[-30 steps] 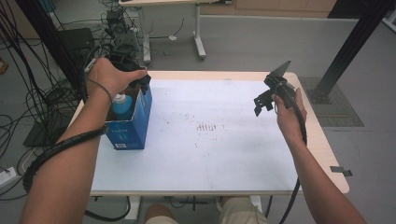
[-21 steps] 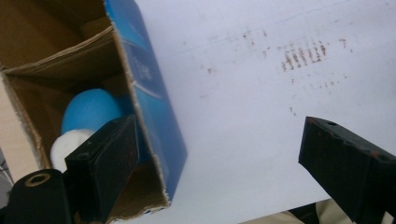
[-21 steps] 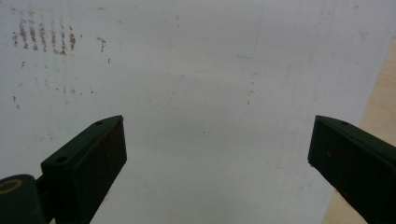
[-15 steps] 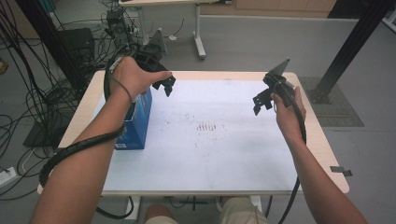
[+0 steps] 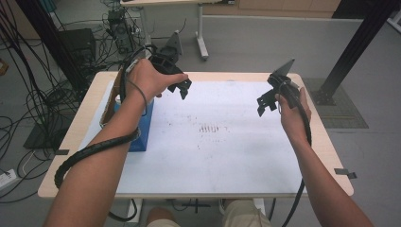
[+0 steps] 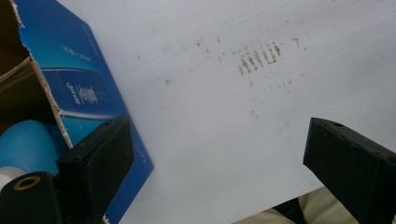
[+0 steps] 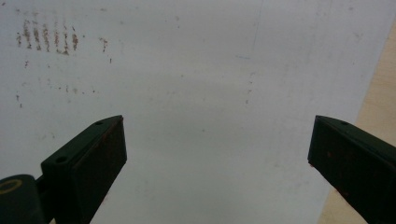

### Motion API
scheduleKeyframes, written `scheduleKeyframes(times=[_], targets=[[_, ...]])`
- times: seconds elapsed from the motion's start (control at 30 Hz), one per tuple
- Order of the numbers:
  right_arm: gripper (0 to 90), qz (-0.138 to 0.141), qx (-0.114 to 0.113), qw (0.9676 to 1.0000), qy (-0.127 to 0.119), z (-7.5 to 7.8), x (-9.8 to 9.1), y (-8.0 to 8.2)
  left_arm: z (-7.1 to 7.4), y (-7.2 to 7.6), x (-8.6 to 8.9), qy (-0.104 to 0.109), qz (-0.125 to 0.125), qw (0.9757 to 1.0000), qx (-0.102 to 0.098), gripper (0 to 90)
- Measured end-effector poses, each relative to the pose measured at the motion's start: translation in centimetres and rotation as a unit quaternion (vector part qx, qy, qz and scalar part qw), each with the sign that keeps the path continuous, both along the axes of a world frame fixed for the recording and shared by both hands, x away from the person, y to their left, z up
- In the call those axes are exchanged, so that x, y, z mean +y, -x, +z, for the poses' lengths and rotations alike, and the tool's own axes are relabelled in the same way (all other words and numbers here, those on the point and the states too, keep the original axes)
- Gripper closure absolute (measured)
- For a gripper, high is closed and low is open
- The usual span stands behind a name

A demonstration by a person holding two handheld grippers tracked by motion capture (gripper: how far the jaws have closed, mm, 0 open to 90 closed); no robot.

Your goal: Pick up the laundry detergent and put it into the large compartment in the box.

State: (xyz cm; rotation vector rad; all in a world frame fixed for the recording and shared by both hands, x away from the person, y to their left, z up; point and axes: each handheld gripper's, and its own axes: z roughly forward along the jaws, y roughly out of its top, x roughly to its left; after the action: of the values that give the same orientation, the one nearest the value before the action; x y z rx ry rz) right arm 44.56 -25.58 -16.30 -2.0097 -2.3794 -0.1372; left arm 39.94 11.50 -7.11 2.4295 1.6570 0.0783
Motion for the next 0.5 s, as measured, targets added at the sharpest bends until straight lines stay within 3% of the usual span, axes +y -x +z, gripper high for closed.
scheduleKeyframes(times=[0.5], targets=[[4.4, 0.003, -0.005, 1.0, -0.001, 0.6, -0.2, 0.1, -0.3, 0.1, -1.7, 0.011, -0.018, 0.9998, 0.002, 9.2]])
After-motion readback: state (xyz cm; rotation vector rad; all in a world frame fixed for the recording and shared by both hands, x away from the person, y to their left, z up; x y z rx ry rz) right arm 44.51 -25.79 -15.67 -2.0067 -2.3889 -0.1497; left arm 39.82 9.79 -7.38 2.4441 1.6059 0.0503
